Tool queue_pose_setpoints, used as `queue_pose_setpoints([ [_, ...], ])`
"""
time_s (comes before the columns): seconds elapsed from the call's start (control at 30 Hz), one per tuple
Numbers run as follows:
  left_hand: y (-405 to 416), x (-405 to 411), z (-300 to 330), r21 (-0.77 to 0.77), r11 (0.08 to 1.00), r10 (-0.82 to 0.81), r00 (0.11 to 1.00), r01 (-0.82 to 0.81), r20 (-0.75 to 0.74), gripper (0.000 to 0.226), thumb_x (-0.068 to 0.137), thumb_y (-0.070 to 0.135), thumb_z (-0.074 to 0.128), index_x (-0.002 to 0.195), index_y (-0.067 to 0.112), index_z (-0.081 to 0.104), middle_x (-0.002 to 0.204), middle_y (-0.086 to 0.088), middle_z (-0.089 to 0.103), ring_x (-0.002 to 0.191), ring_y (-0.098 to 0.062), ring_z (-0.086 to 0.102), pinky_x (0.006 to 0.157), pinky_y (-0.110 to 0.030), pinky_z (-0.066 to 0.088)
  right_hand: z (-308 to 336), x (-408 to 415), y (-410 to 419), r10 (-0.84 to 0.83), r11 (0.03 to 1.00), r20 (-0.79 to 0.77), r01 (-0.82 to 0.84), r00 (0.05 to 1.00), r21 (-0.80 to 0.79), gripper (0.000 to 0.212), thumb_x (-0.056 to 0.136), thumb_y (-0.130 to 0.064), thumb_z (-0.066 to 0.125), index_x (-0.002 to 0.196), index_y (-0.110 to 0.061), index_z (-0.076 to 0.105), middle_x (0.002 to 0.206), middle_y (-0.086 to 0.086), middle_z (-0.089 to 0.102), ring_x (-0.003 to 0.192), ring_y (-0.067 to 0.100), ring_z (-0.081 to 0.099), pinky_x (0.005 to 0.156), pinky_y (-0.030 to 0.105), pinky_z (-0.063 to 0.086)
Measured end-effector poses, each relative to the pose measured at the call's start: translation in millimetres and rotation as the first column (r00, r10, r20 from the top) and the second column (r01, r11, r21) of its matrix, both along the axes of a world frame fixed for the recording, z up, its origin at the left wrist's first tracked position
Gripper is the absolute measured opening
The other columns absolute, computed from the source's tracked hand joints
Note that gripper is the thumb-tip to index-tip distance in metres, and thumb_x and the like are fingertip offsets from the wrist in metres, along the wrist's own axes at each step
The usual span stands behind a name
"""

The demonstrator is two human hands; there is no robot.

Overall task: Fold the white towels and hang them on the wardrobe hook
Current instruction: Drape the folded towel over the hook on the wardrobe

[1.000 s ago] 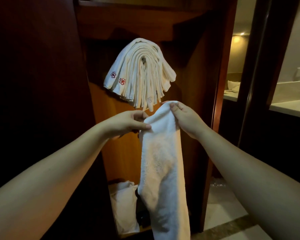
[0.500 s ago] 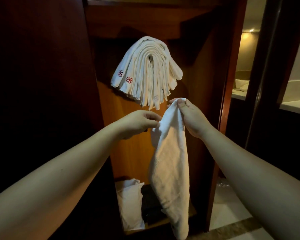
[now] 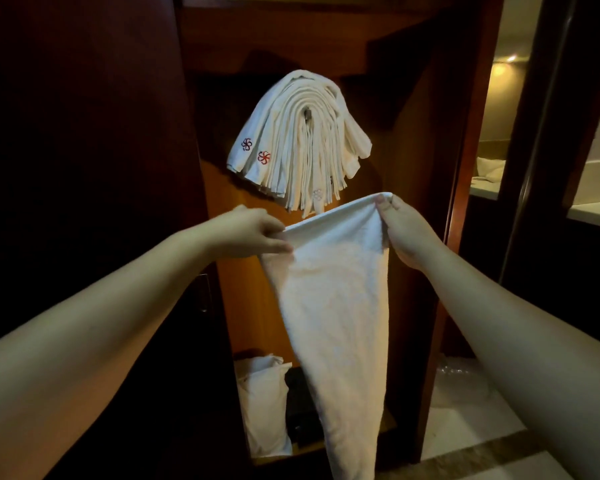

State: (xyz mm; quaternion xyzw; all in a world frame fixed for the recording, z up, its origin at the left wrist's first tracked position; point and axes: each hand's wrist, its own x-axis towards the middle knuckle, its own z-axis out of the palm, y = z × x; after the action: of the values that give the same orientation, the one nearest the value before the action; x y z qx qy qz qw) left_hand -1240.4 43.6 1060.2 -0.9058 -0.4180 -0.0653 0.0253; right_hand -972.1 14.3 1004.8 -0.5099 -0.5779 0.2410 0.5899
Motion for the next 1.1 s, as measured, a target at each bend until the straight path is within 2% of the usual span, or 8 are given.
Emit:
queue_pose_setpoints([
  [0.2, 17.8, -18.4, 5.2, 0.295, 0.954, -0.009, 0.984, 0.061, -0.176, 0.022, 0.095, 0.05, 0.057, 0.081, 0.033, 0.055, 0.084, 0.018, 0.05, 0.105, -0.013, 0.038, 0.101, -0.04, 0.028, -0.8, 8.5, -1.7, -0.015, 0.999, 0.126, 0.019, 0.992, -0.026, 0.033, 0.103, -0.055, 0.036, 0.104, -0.032, 0.061, 0.1, 0.001, 0.067, 0.096, 0.018, 0.066, 0.084, 0.031, 0.053],
  [0.3, 13.7, -21.2, 3.4, 0.292, 0.956, -0.092, 0.965, 0.016, 0.247, 0.013, 0.095, 0.033, 0.064, 0.103, 0.024, 0.068, 0.094, 0.014, 0.051, 0.104, -0.013, 0.043, 0.089, -0.031, 0.034, 4.3, 11.7, -2.3, -0.007, 1.0, 0.12, 0.009, 0.993, -0.014, 0.037, 0.097, -0.062, 0.039, 0.108, -0.036, 0.062, 0.111, 0.0, 0.068, 0.107, 0.018, 0.066, 0.097, 0.04, 0.053],
  [0.37, 12.3, -20.2, 1.3, 0.285, 0.957, -0.083, 0.882, -0.06, 0.463, 0.039, 0.094, 0.024, 0.065, 0.133, 0.021, 0.058, 0.1, 0.008, 0.053, 0.097, -0.016, 0.053, 0.078, -0.025, 0.037, 8.1, 11.3, -3.3, 0.014, 1.0, 0.094, -0.013, 0.995, -0.02, 0.04, 0.092, -0.066, 0.042, 0.108, -0.036, 0.063, 0.114, -0.002, 0.068, 0.109, 0.016, 0.066, 0.103, 0.044, 0.051],
  [0.5, 13.4, -10.8, 2.4, 0.229, 0.928, 0.156, 0.865, -0.293, 0.476, 0.073, 0.094, 0.017, 0.06, 0.156, 0.015, 0.022, 0.102, -0.007, 0.062, 0.086, -0.023, 0.059, 0.07, -0.038, 0.048, 12.2, 3.7, -3.0, 0.047, 0.998, 0.128, -0.042, 0.991, -0.04, 0.063, 0.071, -0.089, 0.05, 0.108, -0.04, 0.065, 0.114, -0.004, 0.071, 0.11, 0.018, 0.067, 0.102, 0.045, 0.051],
  [0.67, 21.0, -3.2, 1.9, 0.224, 0.873, 0.381, 0.893, -0.433, 0.241, 0.027, 0.095, 0.01, 0.055, 0.119, 0.008, 0.066, 0.107, -0.01, 0.066, 0.099, -0.03, 0.062, 0.075, -0.038, 0.051, 8.4, -8.9, -2.4, 0.079, 0.997, 0.133, -0.075, 0.988, -0.032, 0.042, 0.089, -0.069, 0.046, 0.107, -0.035, 0.063, 0.112, -0.002, 0.069, 0.108, 0.017, 0.066, 0.102, 0.046, 0.052],
  [0.87, 14.2, -10.5, -2.8, 0.281, 0.867, 0.302, 0.882, -0.412, 0.362, 0.01, 0.095, 0.032, 0.062, 0.102, 0.026, 0.067, 0.123, -0.007, 0.042, 0.121, -0.032, 0.035, 0.094, -0.041, 0.039, 6.7, -11.7, -1.5, 0.074, 0.997, 0.051, -0.074, 0.996, -0.003, 0.029, 0.102, -0.051, 0.041, 0.108, -0.031, 0.061, 0.109, 0.0, 0.066, 0.102, 0.015, 0.066, 0.092, 0.036, 0.055],
  [1.0, 16.3, -15.1, -8.2, -0.147, 0.973, 0.231, 0.761, -0.178, 0.607, 0.012, 0.092, 0.025, 0.062, 0.093, 0.013, 0.06, 0.095, -0.009, 0.062, 0.082, -0.022, 0.059, 0.065, -0.035, 0.048, 6.7, -8.6, -5.9, 0.058, 0.998, 0.013, -0.059, 0.998, 0.029, 0.037, 0.093, -0.06, 0.043, 0.108, -0.03, 0.059, 0.111, 0.0, 0.066, 0.103, 0.017, 0.067, 0.092, 0.037, 0.055],
  [1.1, 20.1, -19.2, -15.5, -0.293, 0.956, 0.233, 0.579, 0.011, 0.781, 0.011, 0.089, 0.023, 0.065, 0.089, 0.015, 0.056, 0.092, -0.012, 0.067, 0.084, -0.029, 0.067, 0.071, -0.044, 0.057, 7.4, -8.4, -5.1, 0.014, 0.999, 0.011, -0.014, 1.0, 0.045, 0.033, 0.097, -0.059, 0.043, 0.107, -0.033, 0.061, 0.112, -0.001, 0.069, 0.104, 0.017, 0.069, 0.094, 0.04, 0.056],
])
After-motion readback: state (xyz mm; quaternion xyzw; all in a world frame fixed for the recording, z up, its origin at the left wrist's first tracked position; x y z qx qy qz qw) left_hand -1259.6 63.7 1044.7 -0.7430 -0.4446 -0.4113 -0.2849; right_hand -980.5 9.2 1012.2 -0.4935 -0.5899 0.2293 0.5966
